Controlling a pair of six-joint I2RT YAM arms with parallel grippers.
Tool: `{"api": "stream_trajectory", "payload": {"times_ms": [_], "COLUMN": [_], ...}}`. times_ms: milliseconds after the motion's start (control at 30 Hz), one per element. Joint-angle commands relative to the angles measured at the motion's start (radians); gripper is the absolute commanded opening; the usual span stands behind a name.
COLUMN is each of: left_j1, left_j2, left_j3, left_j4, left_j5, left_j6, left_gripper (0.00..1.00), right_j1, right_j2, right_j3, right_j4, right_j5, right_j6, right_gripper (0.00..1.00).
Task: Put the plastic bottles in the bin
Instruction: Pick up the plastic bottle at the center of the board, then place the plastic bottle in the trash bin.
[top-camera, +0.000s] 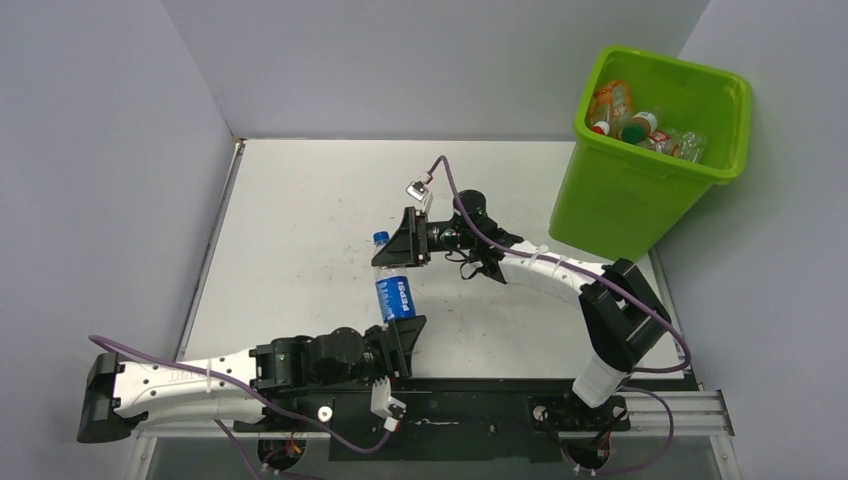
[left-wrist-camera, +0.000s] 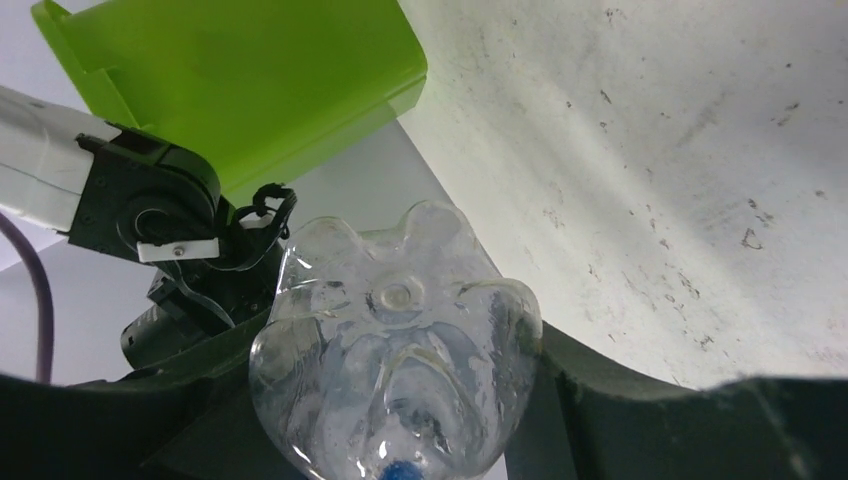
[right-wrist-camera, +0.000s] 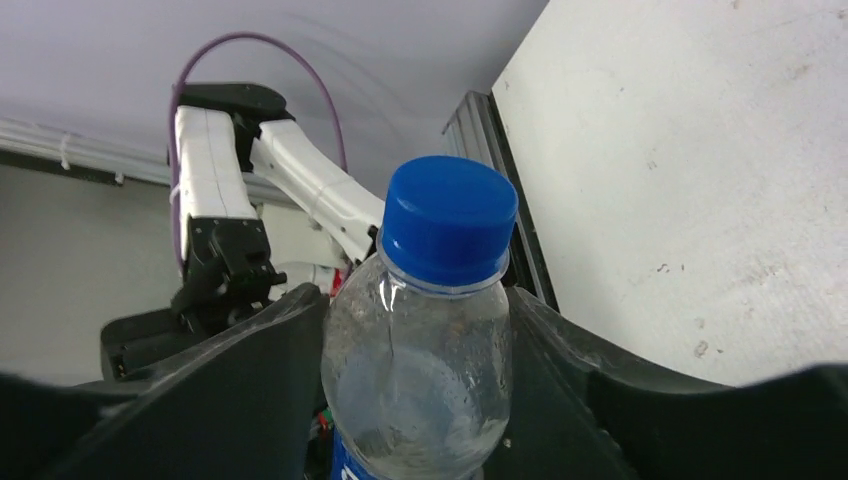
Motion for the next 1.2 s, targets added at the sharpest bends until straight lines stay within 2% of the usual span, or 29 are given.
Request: {"api": "stream_trajectory", "payload": {"times_ms": [0, 100, 133, 167, 200, 233, 267, 300, 467, 533, 600, 733, 800, 900, 1000, 1100, 1167], "left_j1": [-0.002, -0.002, -0.002, -0.003, -0.003, -0.003, -0.002, -0.003, -0.005, -0.006, -0.006, -0.006, 0.001, 0.078, 0.235, 0.457, 0.552], "left_j2": [-0.023, -0.029, -0.032, -0.039, -0.046, -0.053, -0.059, -0.062, -0.05, -0.021, 0.017, 0.081, 0.097, 0.084, 0.055, 0.047, 0.077], "left_j3": [0.041, 0.041, 0.039, 0.038, 0.036, 0.035, 0.037, 0.038, 0.054, 0.062, 0.078, 0.144, 0.214, 0.323, 0.397, 0.417, 0.412], "left_j4": [0.024, 0.037, 0.042, 0.053, 0.072, 0.085, 0.094, 0.109, 0.21, 0.268, 0.317, 0.304, 0.252, 0.147, 0.118, 0.207, 0.285], "left_j5": [-0.021, -0.022, -0.02, -0.015, -0.009, -0.004, -0.001, 0.0, -0.051, -0.095, -0.155, -0.237, -0.249, -0.104, 0.12, 0.427, 0.571], "left_j6": [0.035, 0.016, 0.004, -0.018, -0.044, -0.076, -0.118, -0.159, -0.405, -0.5, -0.597, -0.8, -0.985, -1.233, -1.488, -1.757, -1.912], "left_gripper": [0.0, 0.0, 0.05, 0.16, 0.27, 0.44, 0.9, 0.98, 0.96, 0.96, 0.96, 0.96, 0.96, 0.96, 0.96, 0.96, 0.96], "right_j1": [0.024, 0.024, 0.023, 0.019, 0.013, 0.003, -0.01, -0.024, -0.195, -0.233, -0.228, -0.224, -0.211, -0.205, -0.202, -0.194, -0.171], "right_j2": [-0.002, -0.012, -0.019, -0.028, -0.039, -0.056, -0.074, -0.098, -0.275, -0.334, -0.391, -0.517, -0.577, -0.647, -0.69, -0.709, -0.712], "right_j3": [0.037, 0.04, 0.043, 0.044, 0.044, 0.041, 0.036, 0.03, 0.034, 0.088, 0.137, 0.097, 0.057, -0.013, -0.069, -0.095, -0.103], "right_j4": [-0.093, -0.108, -0.115, -0.119, -0.118, -0.113, -0.105, -0.097, -0.103, -0.221, -0.358, -0.376, -0.365, -0.332, -0.293, -0.245, -0.216], "right_j5": [0.006, 0.02, 0.028, 0.039, 0.049, 0.06, 0.073, 0.089, 0.195, 0.285, 0.411, 0.546, 0.583, 0.597, 0.554, 0.47, 0.429], "right_j6": [-0.118, -0.132, -0.14, -0.144, -0.145, -0.146, -0.149, -0.15, -0.168, -0.265, -0.406, -0.508, -0.551, -0.562, -0.564, -0.559, -0.559], "right_gripper": [0.48, 0.22, 0.14, 0.06, 0.05, 0.05, 0.05, 0.05, 0.05, 0.05, 0.05, 0.05, 0.05, 0.05, 0.05, 0.05, 0.05]}}
